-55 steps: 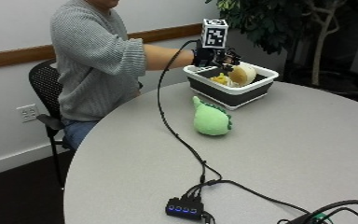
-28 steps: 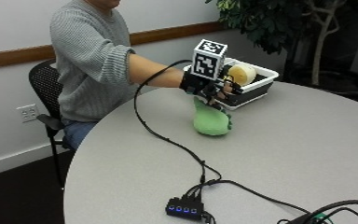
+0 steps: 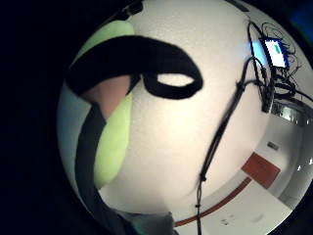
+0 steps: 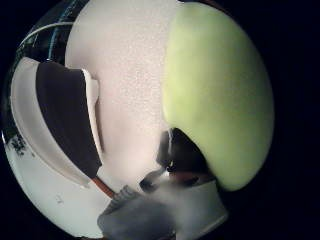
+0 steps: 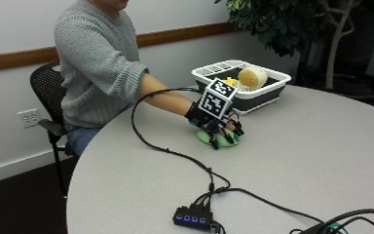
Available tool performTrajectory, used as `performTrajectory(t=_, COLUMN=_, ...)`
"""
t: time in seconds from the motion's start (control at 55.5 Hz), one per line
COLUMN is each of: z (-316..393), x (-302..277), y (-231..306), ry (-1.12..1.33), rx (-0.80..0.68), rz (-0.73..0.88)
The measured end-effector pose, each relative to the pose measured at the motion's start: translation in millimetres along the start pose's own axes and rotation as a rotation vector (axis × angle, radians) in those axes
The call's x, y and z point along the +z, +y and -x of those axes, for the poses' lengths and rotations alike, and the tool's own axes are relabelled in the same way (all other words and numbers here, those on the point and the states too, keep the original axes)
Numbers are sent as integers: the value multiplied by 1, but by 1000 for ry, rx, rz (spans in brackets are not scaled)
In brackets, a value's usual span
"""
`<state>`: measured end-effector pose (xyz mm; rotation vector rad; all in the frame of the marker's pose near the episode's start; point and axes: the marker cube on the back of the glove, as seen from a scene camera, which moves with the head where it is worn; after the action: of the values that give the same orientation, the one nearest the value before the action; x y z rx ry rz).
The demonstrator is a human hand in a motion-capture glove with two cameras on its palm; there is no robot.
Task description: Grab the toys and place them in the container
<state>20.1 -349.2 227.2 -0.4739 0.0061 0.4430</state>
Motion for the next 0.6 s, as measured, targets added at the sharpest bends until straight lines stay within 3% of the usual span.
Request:
performTrajectory(t=0.252, z=7, x=-29, y=6, ry=-18, rx=-26, rz=-211)
performTrajectory(t=0.487, z=5, x=-161, y=25, ry=-99, rx=-56, rz=-420)
performTrajectory(t=0.595, z=0, x=-190, y=30, ry=-82, rx=-53, rz=-441)
